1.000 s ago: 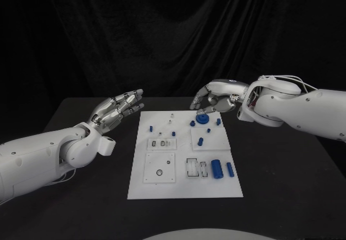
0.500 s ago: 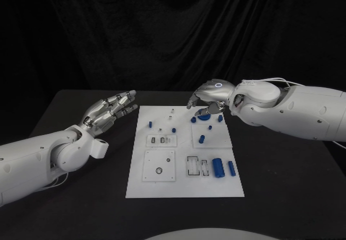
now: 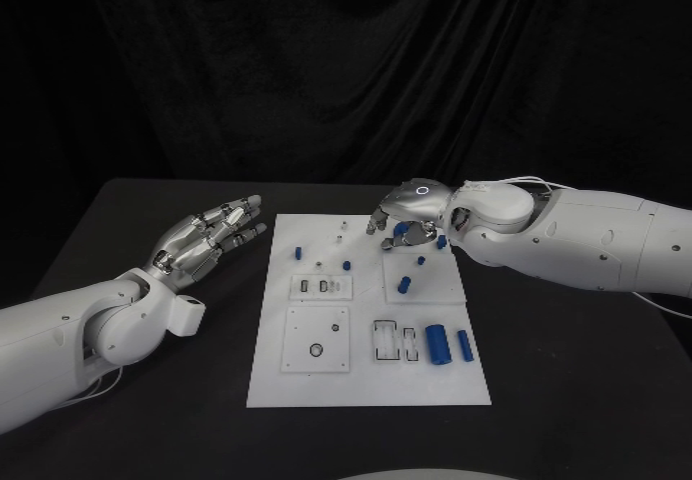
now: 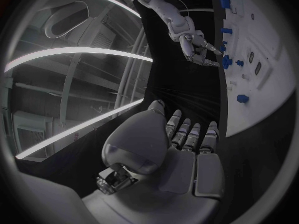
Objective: Assemble the parts on the task board
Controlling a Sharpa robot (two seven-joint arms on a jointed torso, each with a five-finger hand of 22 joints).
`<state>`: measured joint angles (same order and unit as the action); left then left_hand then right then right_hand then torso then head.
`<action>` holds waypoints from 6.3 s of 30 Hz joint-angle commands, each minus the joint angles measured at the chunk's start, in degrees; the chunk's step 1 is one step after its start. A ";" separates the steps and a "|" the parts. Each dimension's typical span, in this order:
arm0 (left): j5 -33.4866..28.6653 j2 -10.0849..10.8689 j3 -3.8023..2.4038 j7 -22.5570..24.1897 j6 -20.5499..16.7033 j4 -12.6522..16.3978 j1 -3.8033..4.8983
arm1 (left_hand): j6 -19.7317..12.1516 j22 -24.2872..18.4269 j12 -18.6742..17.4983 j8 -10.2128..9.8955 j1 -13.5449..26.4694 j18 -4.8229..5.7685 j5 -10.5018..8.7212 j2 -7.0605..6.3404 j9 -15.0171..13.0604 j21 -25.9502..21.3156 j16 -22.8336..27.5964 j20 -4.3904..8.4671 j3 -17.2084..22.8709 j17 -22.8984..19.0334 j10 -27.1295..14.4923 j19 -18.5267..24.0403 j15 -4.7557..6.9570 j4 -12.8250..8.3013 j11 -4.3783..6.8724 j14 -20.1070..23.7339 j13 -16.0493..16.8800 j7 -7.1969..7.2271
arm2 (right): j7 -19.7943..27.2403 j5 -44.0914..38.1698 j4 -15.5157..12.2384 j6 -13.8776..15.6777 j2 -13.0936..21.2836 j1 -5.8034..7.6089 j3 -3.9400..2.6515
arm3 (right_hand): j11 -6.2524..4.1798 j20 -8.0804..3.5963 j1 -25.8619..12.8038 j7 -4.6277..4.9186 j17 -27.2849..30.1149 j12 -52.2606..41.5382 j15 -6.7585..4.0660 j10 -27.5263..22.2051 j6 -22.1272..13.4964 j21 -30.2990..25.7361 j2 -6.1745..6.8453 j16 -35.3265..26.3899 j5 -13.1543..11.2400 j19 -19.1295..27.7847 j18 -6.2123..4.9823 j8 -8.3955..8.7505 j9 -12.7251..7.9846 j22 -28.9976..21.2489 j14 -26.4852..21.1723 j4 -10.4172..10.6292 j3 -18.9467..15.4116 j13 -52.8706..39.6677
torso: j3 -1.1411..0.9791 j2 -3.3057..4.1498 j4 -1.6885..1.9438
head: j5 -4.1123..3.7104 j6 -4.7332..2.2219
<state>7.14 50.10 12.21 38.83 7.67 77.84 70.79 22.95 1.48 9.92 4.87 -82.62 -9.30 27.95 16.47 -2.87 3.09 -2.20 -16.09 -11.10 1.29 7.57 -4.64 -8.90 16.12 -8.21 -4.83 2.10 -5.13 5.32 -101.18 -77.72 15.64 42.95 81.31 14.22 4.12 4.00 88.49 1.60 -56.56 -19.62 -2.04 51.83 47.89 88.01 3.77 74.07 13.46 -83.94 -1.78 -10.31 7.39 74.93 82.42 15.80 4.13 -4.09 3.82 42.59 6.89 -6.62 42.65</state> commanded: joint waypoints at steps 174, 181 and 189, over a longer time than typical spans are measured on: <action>0.05 -0.86 -0.06 6.94 3.50 -1.56 -0.99 | 0.09 -0.23 -0.01 -0.13 -2.94 -1.13 1.53 -0.40 -0.08 -0.18 0.56 0.14 4.07 -0.13 -0.77 0.76 0.15 -1.52 -0.14 0.67 -0.09 -0.42 | -7.27 6.32 1.32 3.38 3.05 3.26 -0.90 | -4.09 -1.39 -9.27 2.94 -21.39 -58.97 -1.84 21.85 1.06 -3.69 -0.64 8.90 -3.09 -0.41 -0.33 5.58 0.33 9.03 3.52 -4.61 5.31 -72.38 | 0.76 1.03 0.43 | 0.51 2.44; 0.05 -1.04 -0.06 6.95 3.77 -1.71 -1.39 | 0.01 -0.24 -0.06 -0.14 -2.94 -1.13 1.54 -0.39 -0.07 -0.20 0.57 0.14 4.11 -0.14 -0.81 0.78 0.14 -1.53 -0.16 0.69 -0.10 -0.43 | -9.22 8.73 0.67 -0.50 5.43 2.00 -0.48 | -3.32 -0.04 -13.53 4.06 -33.44 -70.38 -0.41 38.17 3.43 -2.81 -1.15 15.93 -3.28 -1.20 0.00 5.43 1.47 10.39 7.58 -2.54 3.15 -85.91 | 1.10 0.92 0.21 | 0.69 2.81; 0.05 -1.01 -0.06 6.90 3.89 -1.72 -1.68 | -0.04 -0.25 -0.09 -0.16 -2.95 -1.13 1.56 -0.38 -0.07 -0.22 0.57 0.13 4.17 -0.14 -0.84 0.81 0.10 -1.54 -0.16 0.70 -0.10 -0.42 | -9.87 9.29 1.29 -0.82 5.61 -0.01 -0.39 | -3.37 -0.11 -14.01 4.07 -33.44 -70.38 -0.48 38.17 5.71 -0.98 -1.21 15.93 -2.79 -3.10 0.64 4.99 2.46 12.26 7.58 -2.71 2.71 -85.91 | 1.04 1.04 0.25 | 0.78 2.97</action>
<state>7.26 49.14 12.22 38.91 10.82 76.03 69.21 22.94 1.30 9.92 4.87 -85.18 -9.30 29.21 16.17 -2.90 3.09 -1.99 -16.07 -7.39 1.22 6.95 -4.23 -8.91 14.61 -8.40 -4.42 2.07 -5.13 -2.44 -92.87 -76.53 16.56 48.56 81.50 13.86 0.80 3.50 74.76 5.60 -74.95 -89.86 -2.95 83.75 53.31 86.90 2.56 89.85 10.32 -84.05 -1.76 -5.11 9.80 74.91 83.95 13.03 7.19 -74.94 4.86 43.56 7.11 -5.90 45.57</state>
